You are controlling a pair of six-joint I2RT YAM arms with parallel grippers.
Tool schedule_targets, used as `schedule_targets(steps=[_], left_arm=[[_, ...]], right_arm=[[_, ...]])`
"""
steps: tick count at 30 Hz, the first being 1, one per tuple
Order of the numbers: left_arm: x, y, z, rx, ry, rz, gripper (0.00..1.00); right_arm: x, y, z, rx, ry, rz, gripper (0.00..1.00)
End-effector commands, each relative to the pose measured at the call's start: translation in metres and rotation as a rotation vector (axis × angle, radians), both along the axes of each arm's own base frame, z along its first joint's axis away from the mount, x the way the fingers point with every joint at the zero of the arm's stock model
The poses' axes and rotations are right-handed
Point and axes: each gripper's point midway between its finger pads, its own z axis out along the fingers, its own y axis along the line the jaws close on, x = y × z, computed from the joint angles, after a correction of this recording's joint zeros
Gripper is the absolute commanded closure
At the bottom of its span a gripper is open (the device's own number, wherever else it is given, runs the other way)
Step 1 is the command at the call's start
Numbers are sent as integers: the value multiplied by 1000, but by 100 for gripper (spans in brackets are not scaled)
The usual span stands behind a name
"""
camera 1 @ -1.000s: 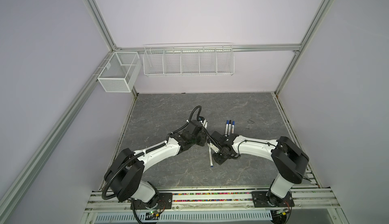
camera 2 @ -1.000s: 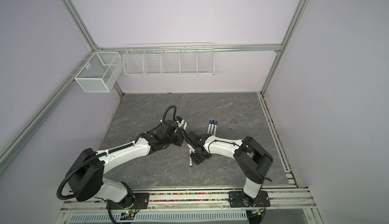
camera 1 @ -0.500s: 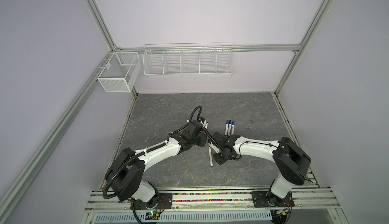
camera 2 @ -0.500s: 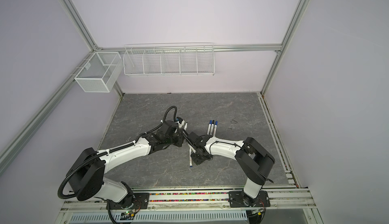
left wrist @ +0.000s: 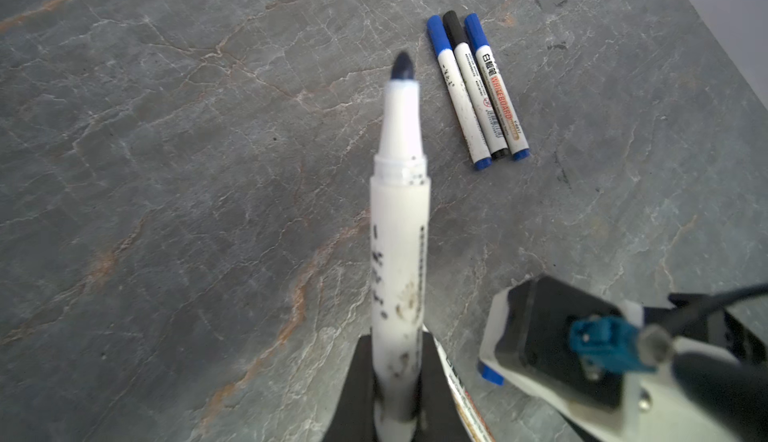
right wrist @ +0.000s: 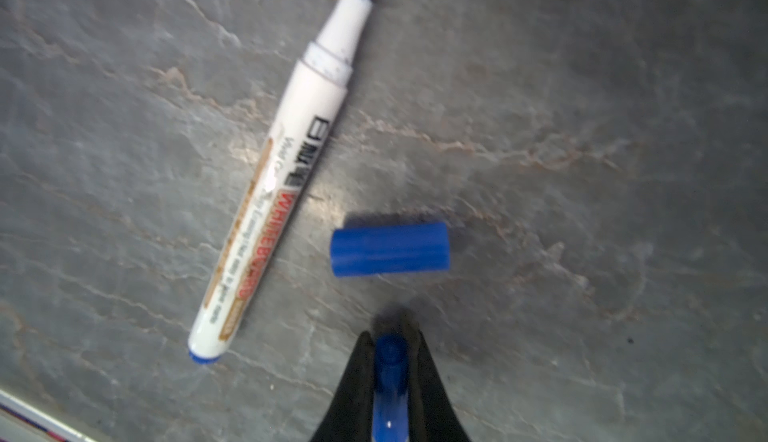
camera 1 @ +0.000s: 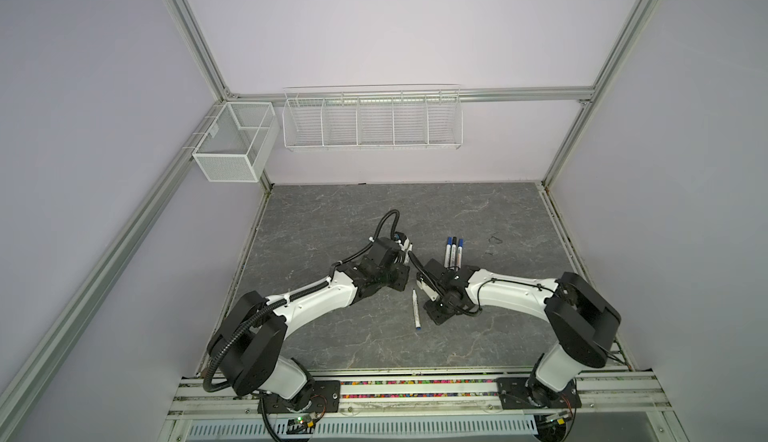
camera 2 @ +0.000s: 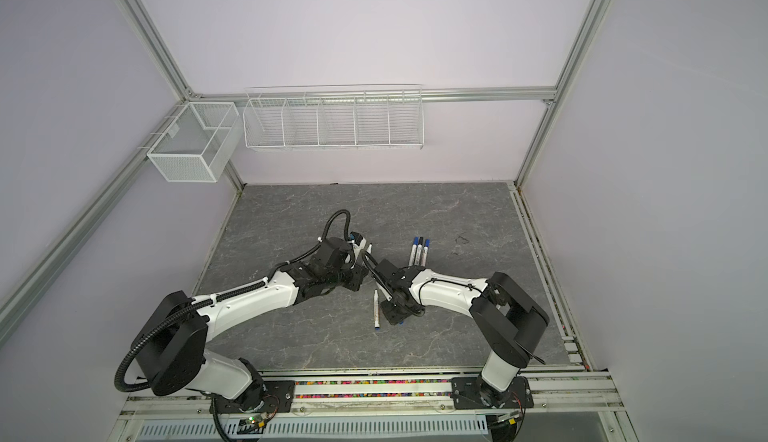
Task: Insert the pens into the pen caps
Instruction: 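Lift the blue cap with the right gripper above the marker tip in the left gripper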
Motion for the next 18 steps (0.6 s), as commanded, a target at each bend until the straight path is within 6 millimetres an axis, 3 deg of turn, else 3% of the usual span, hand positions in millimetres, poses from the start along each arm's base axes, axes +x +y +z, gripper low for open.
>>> schedule_targets(steps=[1, 10, 13, 18], left_arm=[[-10, -13, 4, -30, 12, -106, 100], [-39, -38, 17, -95, -14, -286, 100], [-48, -45, 20, -95, -24, -330, 100], [-52, -48, 24, -107, -22, -351, 100]], right_arm=[[12, 0, 39, 145, -30, -83, 85], [86, -4, 152, 593, -252, -323, 85], [102, 0, 172, 674, -299, -349, 85], [119, 7, 187, 725, -350, -367, 85]])
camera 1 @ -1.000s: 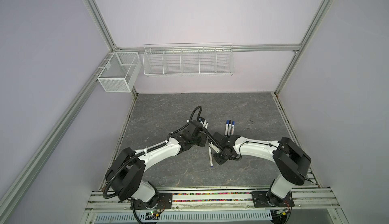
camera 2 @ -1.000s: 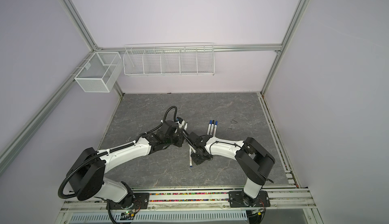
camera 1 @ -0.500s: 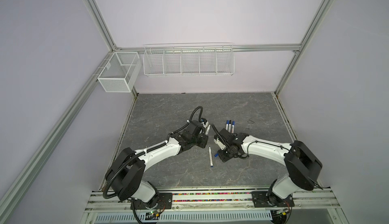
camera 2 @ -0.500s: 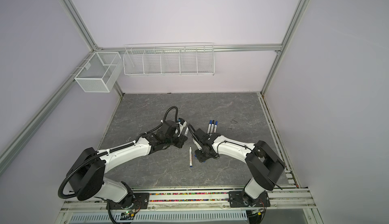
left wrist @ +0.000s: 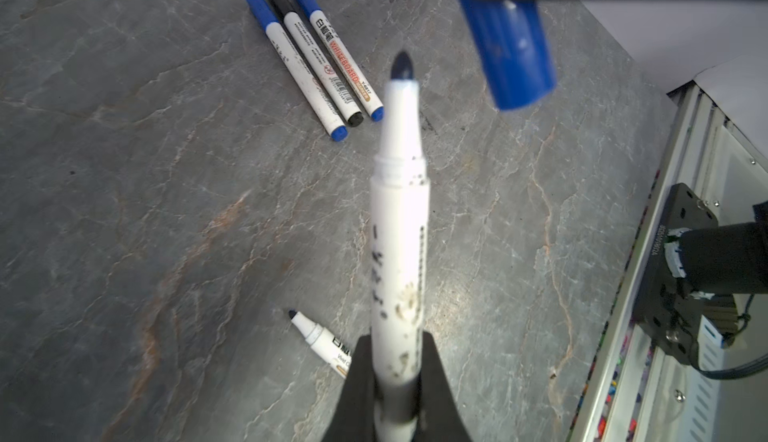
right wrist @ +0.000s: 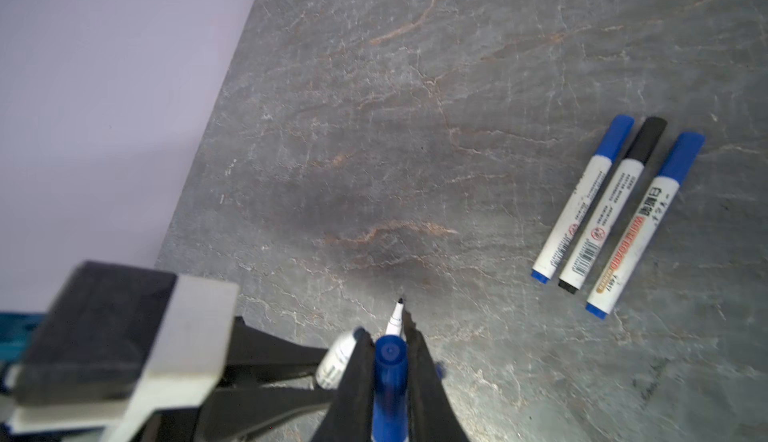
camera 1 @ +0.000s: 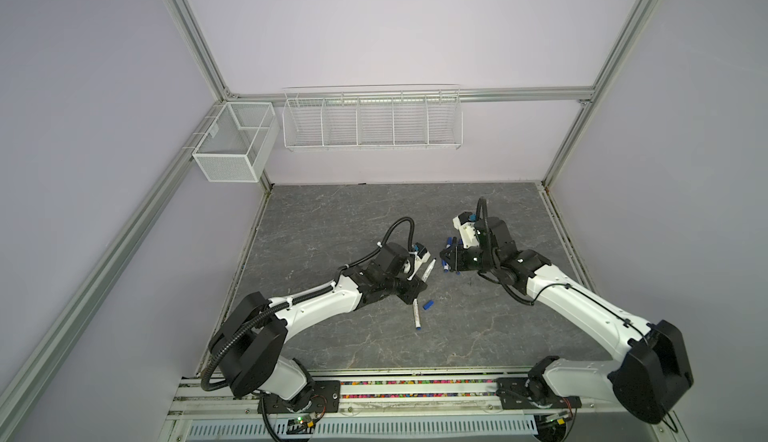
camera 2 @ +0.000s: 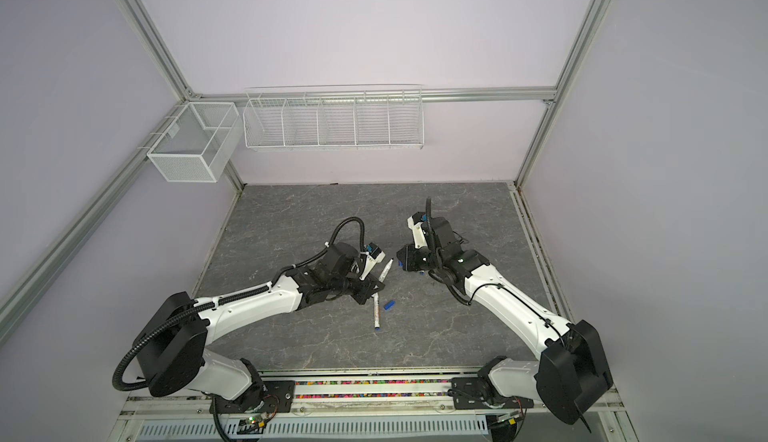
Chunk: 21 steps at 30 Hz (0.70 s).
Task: Insert the pens into the pen caps
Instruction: 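Lift the blue cap with the right gripper above the marker tip in the left gripper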
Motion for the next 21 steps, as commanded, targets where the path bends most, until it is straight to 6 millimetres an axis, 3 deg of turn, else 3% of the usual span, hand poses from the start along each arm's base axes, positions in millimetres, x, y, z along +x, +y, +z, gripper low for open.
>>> schedule_targets(steps=[1, 8, 21], left_arm=[[-3, -6, 16, -42, -32, -41, 100], [-4, -5, 16, -46, -32, -44, 100], [-1, -5, 15, -39, -36, -28, 100]], right_arm=[[16, 12, 24, 90, -53, -16, 85], [22, 15, 20, 92, -52, -23, 85], [11, 16, 7, 103, -16, 9, 85]])
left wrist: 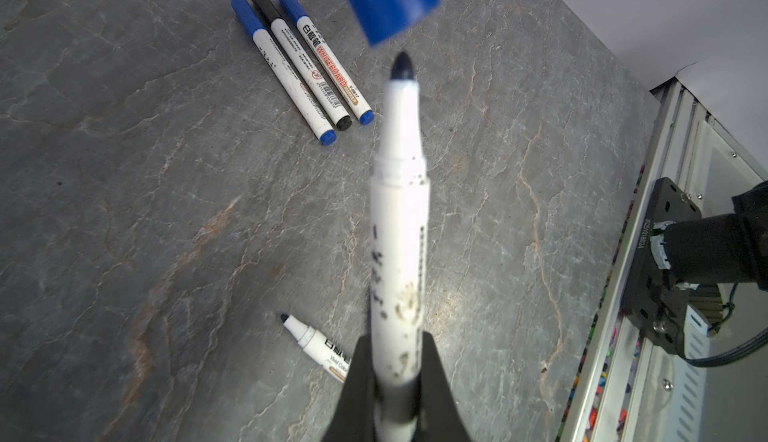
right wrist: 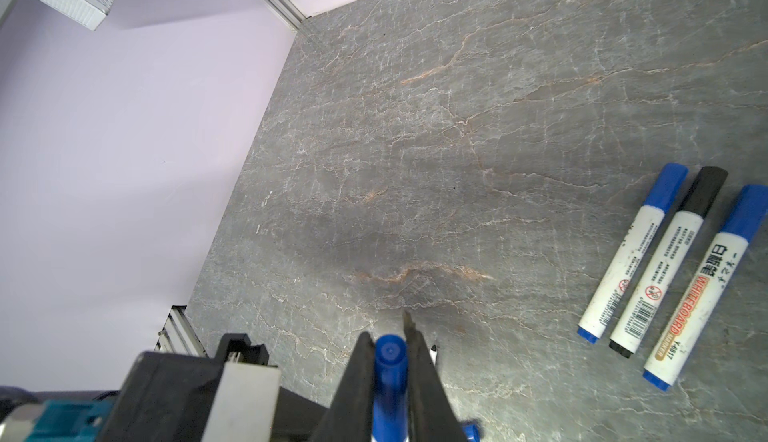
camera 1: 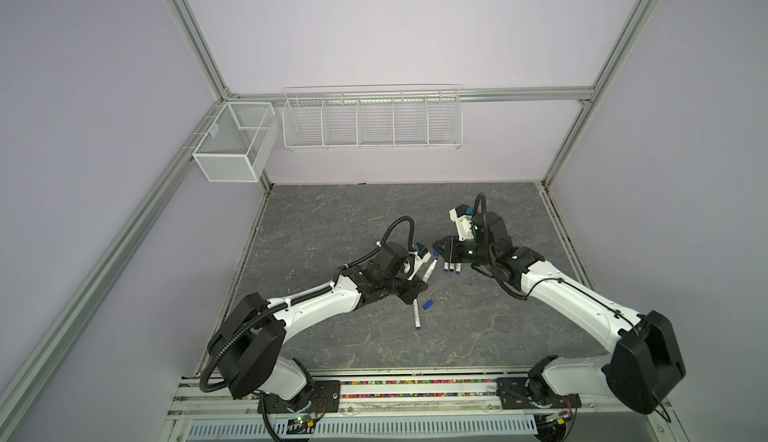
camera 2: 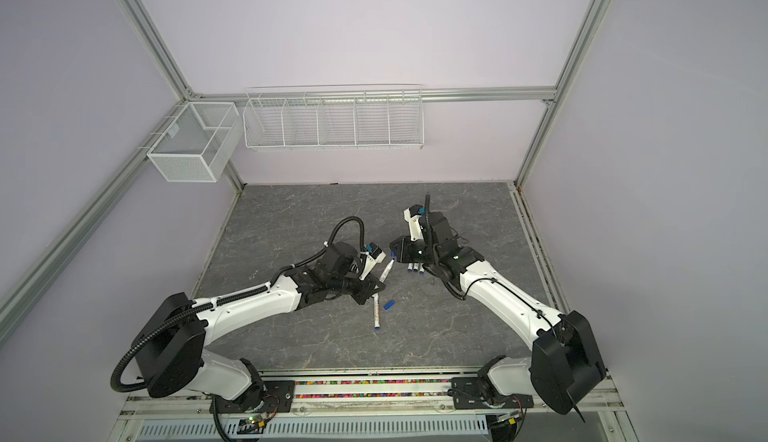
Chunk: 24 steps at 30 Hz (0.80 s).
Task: Insert the pens into the pen caps
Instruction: 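Lift the blue cap with the right gripper above the marker tip in the left gripper, then lower the blue cap onto the marker tip with the right gripper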
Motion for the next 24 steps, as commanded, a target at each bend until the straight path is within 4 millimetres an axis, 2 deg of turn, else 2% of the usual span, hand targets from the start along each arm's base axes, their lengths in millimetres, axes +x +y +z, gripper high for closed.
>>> schedule_targets(steps=[1, 7, 13, 19, 22, 23, 24], left_arm=[[2, -4, 11, -27, -33, -9, 100], [2, -4, 12, -28, -34, -10, 100], [4, -3, 10, -22, -34, -2, 100], [9, -6, 14, -42, -35, 20, 100], [14, -9, 23, -91, -29, 29, 100], [16, -9, 26, -102, -29, 33, 100], [17, -10, 28, -110, -29, 34, 100]], right_arm=[[-3, -1, -4, 11, 8, 3, 85], [-3, -6, -9, -18, 0, -12, 85], [-5, -4, -11, -4, 13, 1, 85], [-19, -1, -11, 40, 41, 35, 85], [-28, 1, -4, 77, 58, 63, 85], [-36, -3, -15, 71, 92, 68, 85], [-40, -4, -17, 78, 109, 72, 85]])
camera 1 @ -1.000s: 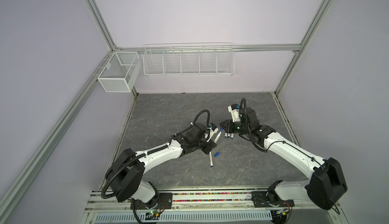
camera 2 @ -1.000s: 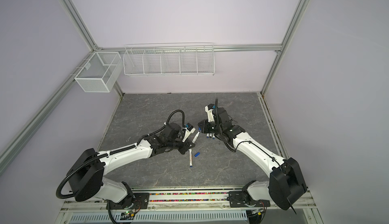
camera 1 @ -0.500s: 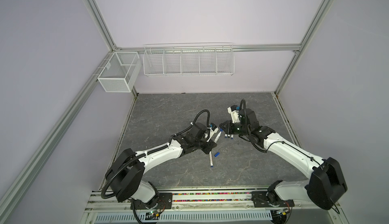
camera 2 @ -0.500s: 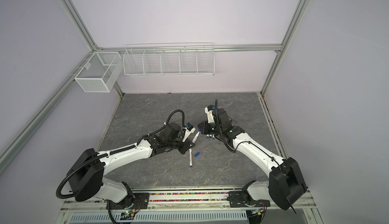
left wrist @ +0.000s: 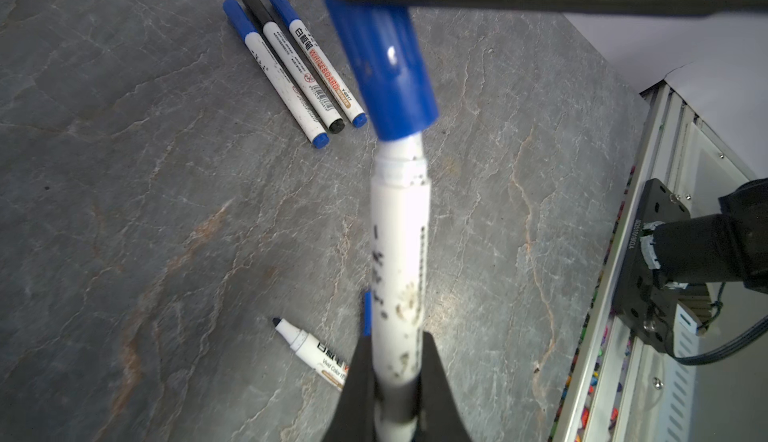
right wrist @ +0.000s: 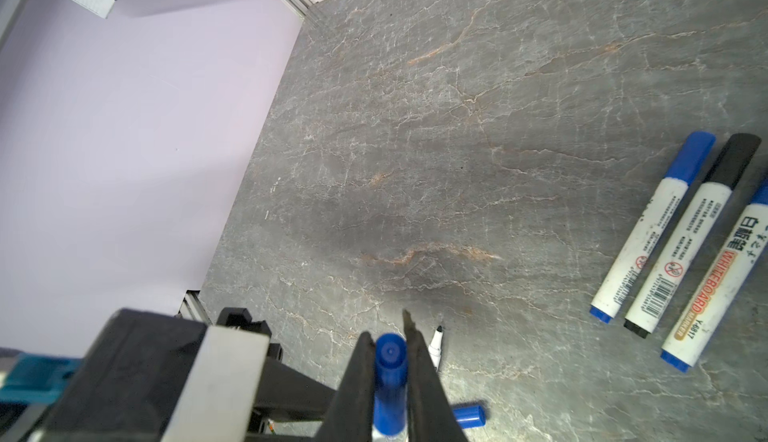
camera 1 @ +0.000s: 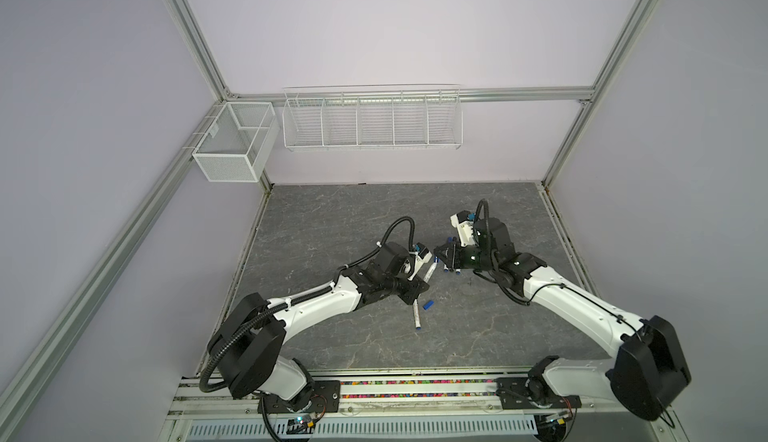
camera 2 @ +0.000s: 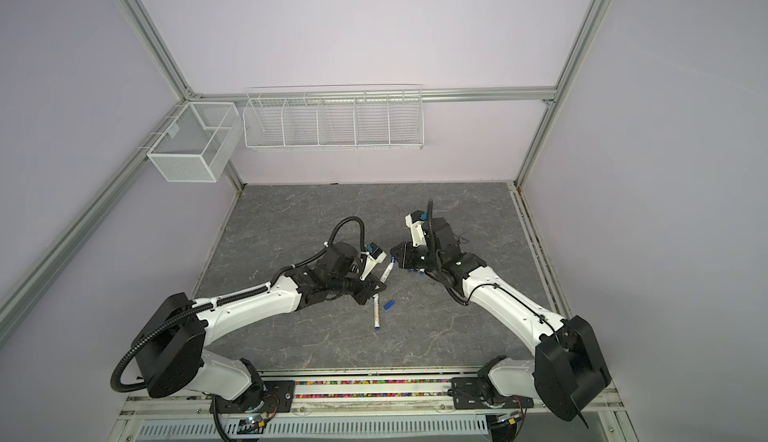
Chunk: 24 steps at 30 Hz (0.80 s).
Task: Insert the pens into the pen caps
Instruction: 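Lower the blue cap onto the marker tip with the right gripper, then press the blue cap down over the marker tip with the right gripper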
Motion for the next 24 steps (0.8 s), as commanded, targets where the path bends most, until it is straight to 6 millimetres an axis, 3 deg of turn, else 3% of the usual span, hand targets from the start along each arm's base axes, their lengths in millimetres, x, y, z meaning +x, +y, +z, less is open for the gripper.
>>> schedule_targets(steps=[1, 7, 15, 17, 24], left_arm=[[19, -6, 26, -88, -38, 39, 100], [24, -6, 31, -116, -36, 43, 100], [17, -6, 28, -87, -45, -14, 100], [15, -4, 25, -64, -50, -23, 100], [12, -2, 29, -55, -70, -39, 100]], right_arm=[[-28, -1, -9, 43, 96, 56, 85], [-44, -16, -9, 72, 172, 109, 85], [-69, -7, -17, 85, 262, 298, 84], [-68, -3, -9, 91, 254, 331, 84], [-76, 3, -15, 105, 318, 395, 84]])
